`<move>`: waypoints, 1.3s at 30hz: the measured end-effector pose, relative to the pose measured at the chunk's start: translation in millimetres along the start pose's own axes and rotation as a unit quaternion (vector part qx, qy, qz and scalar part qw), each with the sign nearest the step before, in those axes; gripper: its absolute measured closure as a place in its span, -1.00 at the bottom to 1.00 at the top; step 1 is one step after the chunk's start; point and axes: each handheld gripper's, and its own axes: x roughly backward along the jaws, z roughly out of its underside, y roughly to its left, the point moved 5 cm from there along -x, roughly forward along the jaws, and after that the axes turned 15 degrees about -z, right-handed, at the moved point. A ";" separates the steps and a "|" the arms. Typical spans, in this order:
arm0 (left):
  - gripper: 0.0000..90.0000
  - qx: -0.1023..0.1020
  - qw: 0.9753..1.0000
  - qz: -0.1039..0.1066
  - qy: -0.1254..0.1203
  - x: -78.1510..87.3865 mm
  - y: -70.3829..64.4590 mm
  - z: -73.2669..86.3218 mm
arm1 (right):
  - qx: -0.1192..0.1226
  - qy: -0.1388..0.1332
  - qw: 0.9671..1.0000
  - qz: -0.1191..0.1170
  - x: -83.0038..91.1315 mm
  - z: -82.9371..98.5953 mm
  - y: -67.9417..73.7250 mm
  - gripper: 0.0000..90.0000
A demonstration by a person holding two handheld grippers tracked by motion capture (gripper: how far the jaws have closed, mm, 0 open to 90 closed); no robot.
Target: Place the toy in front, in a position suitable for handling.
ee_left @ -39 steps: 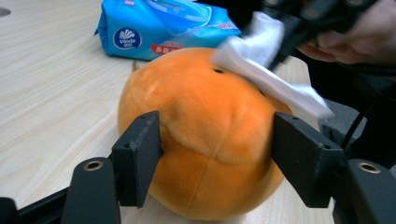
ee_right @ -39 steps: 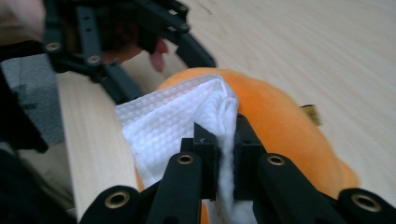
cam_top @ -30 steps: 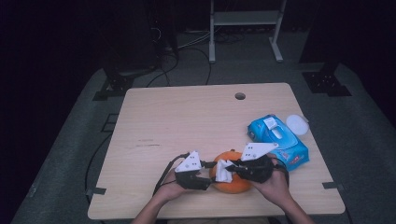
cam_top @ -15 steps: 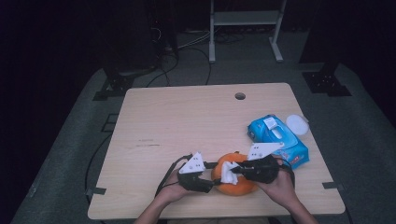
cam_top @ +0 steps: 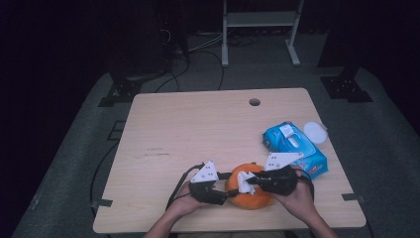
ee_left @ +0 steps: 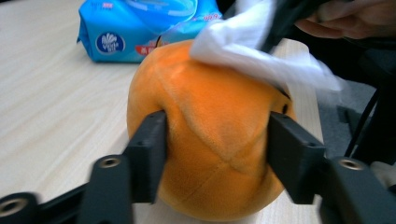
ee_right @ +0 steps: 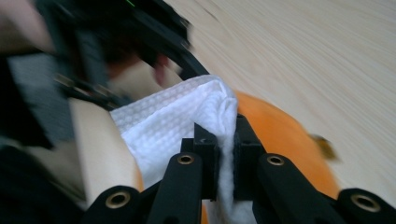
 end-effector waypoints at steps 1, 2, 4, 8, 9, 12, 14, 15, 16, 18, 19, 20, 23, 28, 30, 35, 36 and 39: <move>0.02 -0.017 1.000 0.001 -0.013 0.1 -4.7 -2.4 | -0.001 -0.009 1.000 -0.019 -3.4 -3.5 5.8 0.84; 0.04 -0.035 0.999 0.002 -0.020 0.2 -7.6 -3.4 | 0.012 -0.007 1.000 -0.021 -8.5 -6.9 10.7 0.84; 0.07 -0.059 0.998 0.002 -0.023 1.6 -11.7 -4.0 | 0.033 0.004 0.999 -0.009 -15.4 -13.0 16.1 0.84; 0.08 -0.072 0.997 0.003 -0.023 3.2 -11.8 -2.5 | 0.023 0.000 0.999 0.033 -5.8 -14.2 -3.6 0.84; 0.06 -0.066 0.998 0.001 -0.021 3.0 -9.6 -1.7 | 0.014 0.001 0.999 0.048 -1.1 -11.0 -10.7 0.84; -0.20 -0.008 1.000 0.005 -0.010 0.6 -2.8 -1.4 | -0.017 0.002 0.999 0.046 7.9 1.2 -21.4 0.84; -0.36 0.055 0.998 0.017 -0.002 -2.2 -0.6 -2.5 | -0.017 0.005 0.999 0.046 8.2 6.2 -19.5 0.84; -0.40 0.078 0.997 0.021 0.003 -3.2 -1.0 -3.5 | -0.017 0.002 0.999 0.041 8.0 6.3 -17.1 0.84; -0.40 0.084 0.996 0.021 0.008 -3.4 -2.8 -4.3 | -0.017 0.001 0.999 0.036 7.4 5.4 -13.9 0.84; -0.26 0.052 0.999 0.009 0.010 -2.5 -6.5 -4.4 | -0.012 0.001 1.000 0.026 4.9 2.7 -8.1 0.85; -0.13 0.035 0.999 0.004 0.006 -2.1 -8.4 -4.5 | -0.012 -0.003 1.000 0.015 2.9 1.0 -5.0 0.85; -0.05 0.025 1.000 0.001 0.000 -2.3 -10.2 -5.1 | -0.010 -0.006 1.000 0.005 -0.1 -1.3 -1.6 0.85; 0.06 -0.018 1.000 -0.007 -0.011 -0.4 -16.0 -6.9 | 0.011 -0.006 1.000 -0.006 -11.4 -9.7 8.5 0.84; 0.12 -0.037 0.999 -0.010 -0.017 2.2 -13.8 -5.5 | 0.018 0.007 0.999 0.043 -2.0 -8.5 -4.2 0.84; 0.04 -0.024 1.000 -0.007 -0.014 2.6 -12.1 -5.4 | 0.000 0.005 0.999 0.047 7.2 -1.6 -12.4 0.84; -0.37 0.026 1.000 0.004 0.006 -3.4 -9.8 -2.7 | -0.009 0.001 0.999 0.031 9.0 3.1 -9.0 0.84; -0.30 0.024 1.000 0.001 0.003 -3.6 -10.4 -2.9 | -0.004 0.002 1.000 0.025 5.8 0.8 -5.1 0.84; -0.04 -0.010 1.000 -0.009 -0.002 -1.8 -12.5 -5.3 | 0.017 0.006 1.000 -0.002 -10.6 -6.6 9.1 0.84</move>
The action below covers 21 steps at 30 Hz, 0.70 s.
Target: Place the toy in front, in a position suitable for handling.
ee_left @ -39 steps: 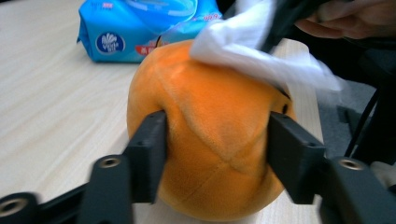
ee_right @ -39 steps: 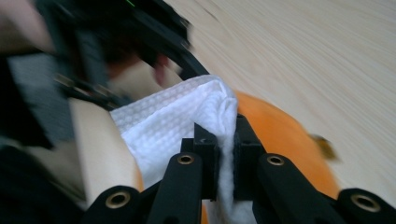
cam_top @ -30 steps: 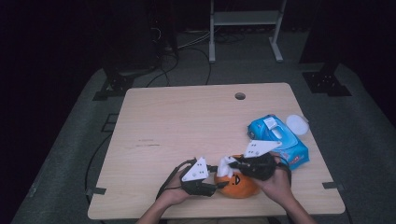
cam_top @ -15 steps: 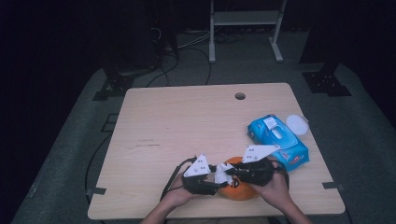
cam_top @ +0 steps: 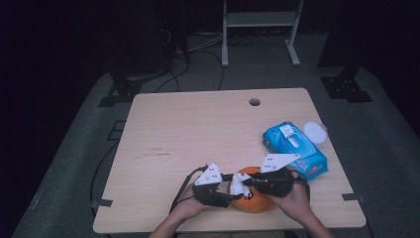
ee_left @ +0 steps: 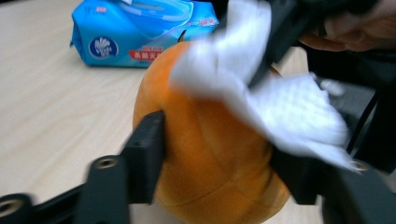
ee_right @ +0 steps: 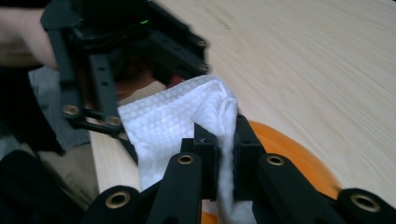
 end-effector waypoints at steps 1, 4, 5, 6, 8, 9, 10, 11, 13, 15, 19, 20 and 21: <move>0.00 -0.005 1.000 -0.002 -0.001 1.3 0.8 0.3 | 0.014 0.011 1.000 0.010 -4.2 -1.8 2.6 0.84; 0.13 0.001 1.000 0.006 -0.007 4.0 4.5 0.9 | 0.015 0.010 1.000 0.014 -2.6 -3.9 0.4 0.84; 0.14 0.002 1.000 0.008 -0.008 5.8 8.3 1.7 | 0.004 0.003 1.000 0.030 7.4 -1.2 -9.8 0.84; 0.15 0.007 1.000 0.009 -0.008 6.3 10.3 2.4 | -0.005 0.000 0.999 0.041 14.3 2.6 -17.4 0.84; 0.14 0.014 1.000 0.011 -0.007 6.3 12.0 3.4 | -0.021 -0.004 0.999 0.048 21.3 7.6 -25.0 0.84; 0.11 0.027 0.999 0.021 -0.005 5.4 14.0 4.3 | -0.049 -0.005 0.998 0.041 30.5 19.5 -35.2 0.84; 0.08 0.032 0.999 0.023 -0.002 5.1 14.3 3.9 | -0.051 -0.008 0.998 0.036 31.5 21.7 -35.3 0.84; 0.01 0.040 0.999 0.025 0.001 4.8 14.3 3.4 | -0.051 -0.009 0.998 0.031 31.5 22.9 -33.8 0.84; -0.14 0.075 0.997 0.032 0.007 4.1 14.5 3.7 | -0.039 -0.002 0.999 0.031 28.7 23.3 -27.8 0.84; -0.19 0.089 0.995 0.038 0.009 4.6 13.4 5.3 | -0.033 0.002 0.999 0.028 25.7 23.7 -22.1 0.84; -0.18 0.098 0.994 0.039 0.005 7.2 10.3 5.5 | -0.022 0.001 0.999 0.027 25.4 25.3 -12.3 0.84; -0.15 0.098 0.994 0.039 0.005 7.2 10.3 5.5 | -0.022 0.001 0.999 0.027 25.4 25.3 -12.3 0.84; -0.15 0.094 0.995 0.042 0.003 8.1 8.6 7.4 | -0.020 0.003 0.999 0.025 25.7 27.1 -7.8 0.84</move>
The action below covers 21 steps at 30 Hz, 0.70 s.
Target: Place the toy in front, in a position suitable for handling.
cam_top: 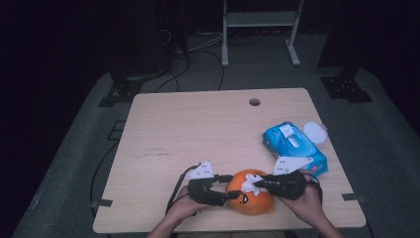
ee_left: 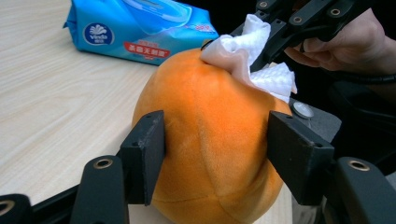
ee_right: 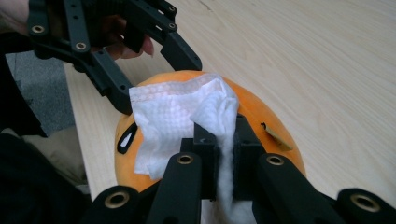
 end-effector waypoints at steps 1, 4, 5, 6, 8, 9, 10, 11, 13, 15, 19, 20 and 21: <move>-0.15 0.000 1.000 0.000 0.000 0.0 0.0 0.0 | 0.000 0.000 1.000 0.000 0.0 0.0 0.0 0.84; -0.20 0.002 1.000 0.008 -0.024 1.1 -2.3 4.0 | 0.000 -0.001 1.000 0.001 1.2 5.6 5.0 0.84; -0.23 0.002 1.000 0.008 -0.024 1.1 -2.3 4.0 | 0.000 -0.001 1.000 0.001 1.2 5.6 5.0 0.84; -0.34 0.005 1.000 0.006 -0.025 1.1 -3.0 4.2 | 0.002 -0.003 1.000 0.000 1.8 5.9 5.9 0.84; -0.70 0.031 0.998 -0.004 0.045 -3.9 -2.9 6.4 | 0.002 -0.003 1.000 -0.001 1.6 6.0 6.6 0.84; -0.81 0.032 0.998 0.001 0.058 -5.7 -3.4 8.1 | 0.001 -0.003 1.000 -0.002 1.3 6.0 7.2 0.84; -0.82 0.032 0.997 0.011 0.065 -7.7 -4.4 9.7 | 0.002 -0.004 1.000 -0.002 1.0 6.0 7.7 0.84; -0.83 0.029 0.997 0.015 0.069 -10.0 -5.5 10.5 | 0.003 -0.004 1.000 -0.003 0.9 5.8 8.4 0.84; -0.83 0.015 0.997 0.014 0.068 -14.8 -7.3 9.7 | 0.002 -0.004 1.000 -0.005 -0.3 4.9 10.1 0.84; -0.79 0.007 0.997 0.014 0.070 -16.5 -8.0 9.2 | 0.002 -0.004 1.000 -0.005 -1.2 4.3 10.4 0.84; -0.16 -0.056 0.998 0.002 0.029 -13.4 -6.0 1.8 | -0.007 -0.019 1.000 -0.005 0.7 0.0 4.1 0.84; -0.09 -0.067 0.998 -0.002 0.019 -12.3 -5.4 -1.4 | -0.009 -0.028 1.000 -0.008 3.4 -2.9 2.0 0.84; -0.05 -0.082 0.997 -0.010 0.009 -11.8 -4.6 -5.5 | -0.011 -0.034 0.999 -0.008 5.9 -6.0 0.4 0.84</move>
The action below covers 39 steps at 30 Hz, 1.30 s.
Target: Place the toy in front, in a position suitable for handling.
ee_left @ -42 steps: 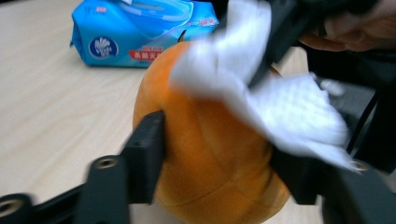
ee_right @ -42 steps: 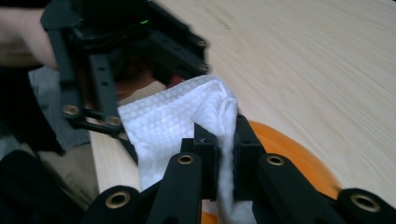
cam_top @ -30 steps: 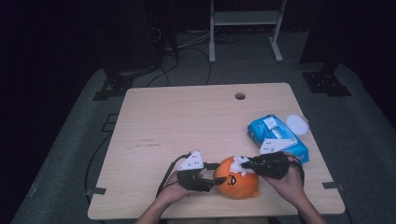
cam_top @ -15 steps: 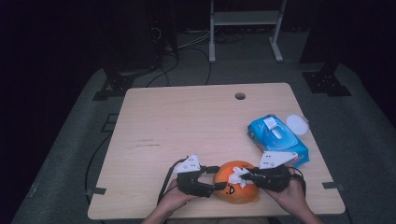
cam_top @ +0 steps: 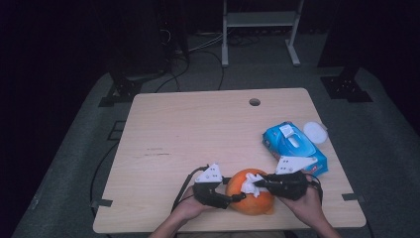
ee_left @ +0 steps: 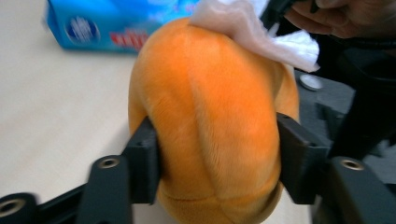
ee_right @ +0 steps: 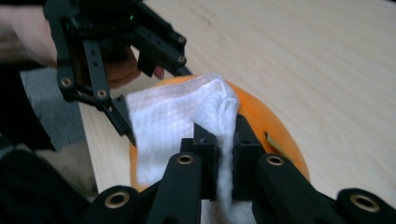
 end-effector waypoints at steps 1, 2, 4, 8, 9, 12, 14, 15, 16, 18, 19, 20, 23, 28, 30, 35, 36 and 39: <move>-0.02 -0.020 1.000 -0.014 -0.006 0.8 2.4 -3.9 | 0.003 -0.004 1.000 0.005 1.2 -3.6 -1.8 0.84; -0.01 -0.038 0.999 -0.028 -0.013 1.2 5.5 -7.6 | 0.006 -0.005 1.000 0.011 2.1 -7.0 -3.5 0.84; 0.02 -0.058 0.997 -0.040 -0.017 1.6 9.7 -10.3 | 0.009 -0.009 1.000 0.015 2.7 -10.7 -6.1 0.84; -0.09 -0.078 0.996 -0.047 -0.019 1.3 22.4 -2.4 | 0.002 -0.016 1.000 0.023 -1.2 -17.4 -23.1 0.84; -0.21 -0.062 0.997 -0.043 -0.017 2.0 24.0 0.4 | -0.001 -0.013 1.000 0.021 -5.3 -14.4 -25.5 0.84; -0.67 -0.003 0.999 -0.038 -0.018 3.9 29.1 3.7 | 0.003 0.006 1.000 0.013 -16.8 -7.4 -21.8 0.84; -0.54 -0.017 0.999 -0.041 -0.019 3.8 27.2 5.6 | 0.011 0.011 1.000 0.011 -20.1 -9.7 -15.2 0.84; -0.41 -0.029 0.998 -0.043 -0.023 4.5 25.2 5.3 | 0.021 0.016 0.999 0.019 -21.4 -11.8 -11.3 0.84; -0.31 -0.042 0.998 -0.047 -0.030 4.8 23.1 4.0 | 0.032 0.018 0.999 0.023 -23.0 -14.6 -6.8 0.84; -0.22 -0.073 0.995 -0.051 -0.036 4.2 17.3 1.1 | 0.046 0.011 0.999 0.017 -27.9 -22.5 3.3 0.84; -0.21 -0.089 0.994 -0.054 -0.037 3.4 13.6 -0.3 | 0.055 0.012 0.998 0.016 -31.9 -26.2 7.8 0.84; -0.20 -0.100 0.993 -0.057 -0.037 3.0 10.5 -1.1 | 0.065 0.015 0.998 0.021 -35.2 -29.1 10.9 0.84; -0.14 -0.105 0.992 -0.056 -0.042 3.9 11.5 0.8 | 0.075 0.025 0.996 0.032 -35.2 -31.6 10.3 0.84; -0.16 -0.082 0.995 -0.044 -0.045 3.6 15.2 4.1 | 0.047 0.015 0.997 0.057 -10.2 -20.8 -9.2 0.84; -0.42 -0.071 0.996 -0.043 -0.044 2.9 15.1 2.3 | 0.039 0.015 0.998 0.053 -8.0 -18.3 -10.6 0.84; -0.28 -0.057 0.996 -0.050 -0.045 0.0 12.7 -2.0 | 0.049 0.027 0.996 0.063 -10.7 -19.2 -6.1 0.84; -0.23 -0.065 0.995 -0.051 -0.051 -0.2 10.9 -3.1 | 0.049 0.021 0.997 0.056 -12.5 -22.1 -3.3 0.84; -0.21 -0.109 0.991 -0.053 -0.052 -2.2 0.7 -6.9 | 0.058 0.015 0.998 0.023 -25.2 -31.2 8.9 0.84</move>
